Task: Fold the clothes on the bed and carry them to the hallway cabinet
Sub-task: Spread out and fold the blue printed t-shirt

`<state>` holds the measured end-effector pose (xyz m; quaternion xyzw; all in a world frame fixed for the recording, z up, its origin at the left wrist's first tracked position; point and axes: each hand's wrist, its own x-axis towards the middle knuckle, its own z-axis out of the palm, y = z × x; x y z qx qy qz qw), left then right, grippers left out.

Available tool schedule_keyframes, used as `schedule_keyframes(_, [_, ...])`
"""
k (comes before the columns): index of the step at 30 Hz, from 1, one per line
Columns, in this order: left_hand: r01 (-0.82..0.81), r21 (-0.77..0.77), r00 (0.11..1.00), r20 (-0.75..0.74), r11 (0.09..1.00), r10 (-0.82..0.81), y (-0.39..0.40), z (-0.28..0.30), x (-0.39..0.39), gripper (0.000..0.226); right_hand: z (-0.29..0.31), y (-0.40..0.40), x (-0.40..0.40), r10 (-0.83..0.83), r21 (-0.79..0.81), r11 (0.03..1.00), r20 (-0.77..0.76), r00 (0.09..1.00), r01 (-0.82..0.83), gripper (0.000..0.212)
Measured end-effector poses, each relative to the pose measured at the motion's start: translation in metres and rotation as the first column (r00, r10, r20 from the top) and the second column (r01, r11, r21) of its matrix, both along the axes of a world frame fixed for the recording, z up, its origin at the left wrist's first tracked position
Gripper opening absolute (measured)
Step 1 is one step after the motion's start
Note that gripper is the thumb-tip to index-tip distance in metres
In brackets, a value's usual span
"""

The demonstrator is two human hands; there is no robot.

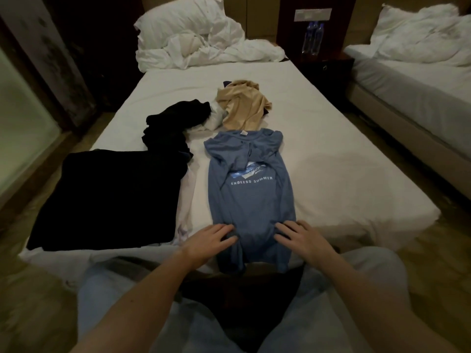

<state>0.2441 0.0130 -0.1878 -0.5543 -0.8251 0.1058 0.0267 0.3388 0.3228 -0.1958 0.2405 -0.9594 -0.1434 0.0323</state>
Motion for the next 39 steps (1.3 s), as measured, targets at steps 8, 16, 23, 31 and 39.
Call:
schedule_keyframes(8, [-0.150,0.316,0.986,0.118,0.937,0.118,0.011,-0.004,0.006,0.029,-0.006,-0.023,-0.012,-0.177,-0.190,0.969,-0.101,0.979,0.156,0.017])
schedule_keyframes(16, [-0.945,0.210,0.260,0.947,0.250,0.188,0.027,0.038,-0.025,0.034,0.058,-0.037,-0.044,-0.546,-0.560,0.548,0.324,0.773,0.621,0.059])
schedule_keyframes(23, [-0.994,0.027,0.038,0.994,-0.107,-0.104,0.049,0.095,-0.076,0.041,0.118,-0.018,-0.119,-0.474,-0.866,-0.047,0.457,0.752,0.497,0.016])
schedule_keyframes(31, [-0.994,-0.074,-0.048,0.957,-0.080,-0.286,0.065,0.117,-0.178,0.021,0.152,0.003,-0.224,-0.336,-0.793,-0.360,0.602,0.724,0.492,0.016])
schedule_keyframes(39, [-0.979,-0.026,0.001,0.991,-0.201,-0.131,0.097,0.099,-0.297,0.021,0.124,0.015,-0.332,-0.565,-0.848,-0.081,0.472,0.677,0.524,0.030])
